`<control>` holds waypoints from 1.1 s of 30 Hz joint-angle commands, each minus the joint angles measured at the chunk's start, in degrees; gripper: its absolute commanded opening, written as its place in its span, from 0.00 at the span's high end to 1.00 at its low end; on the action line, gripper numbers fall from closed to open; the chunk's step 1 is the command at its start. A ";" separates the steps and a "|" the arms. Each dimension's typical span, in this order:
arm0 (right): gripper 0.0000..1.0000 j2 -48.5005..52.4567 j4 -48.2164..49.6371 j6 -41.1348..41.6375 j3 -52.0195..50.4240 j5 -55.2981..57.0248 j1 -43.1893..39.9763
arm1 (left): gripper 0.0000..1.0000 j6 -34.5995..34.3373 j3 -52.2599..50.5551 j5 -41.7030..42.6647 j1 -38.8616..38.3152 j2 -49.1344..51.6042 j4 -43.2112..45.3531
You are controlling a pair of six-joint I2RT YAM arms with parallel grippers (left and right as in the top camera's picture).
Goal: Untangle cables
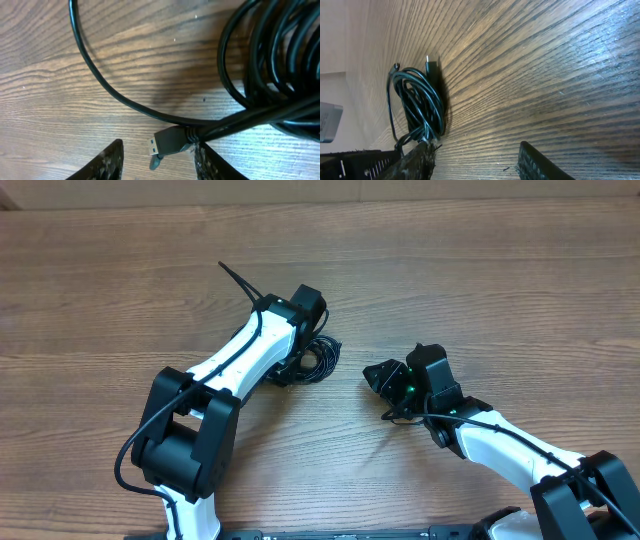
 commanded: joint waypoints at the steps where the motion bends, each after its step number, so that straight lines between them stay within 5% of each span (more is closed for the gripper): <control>1: 0.48 0.26 0.04 -0.24 0.68 0.37 0.22 | 0.54 -0.33 1.14 -4.33 0.00 -1.49 0.31; 5: 0.48 0.26 0.11 -0.24 0.68 0.37 0.22 | 0.50 -1.88 4.79 -5.90 0.00 -1.49 -3.06; 13: 0.48 0.26 0.11 -0.24 0.68 0.39 0.22 | 0.42 -0.59 11.87 4.94 0.07 -1.49 -3.87; 20: 0.48 0.26 0.07 -0.24 0.68 0.39 0.22 | 0.71 4.72 10.29 13.22 0.04 -0.46 4.37; 33: 0.48 0.26 0.04 -0.24 0.68 0.37 0.22 | 0.66 8.81 8.74 15.26 0.15 5.92 6.78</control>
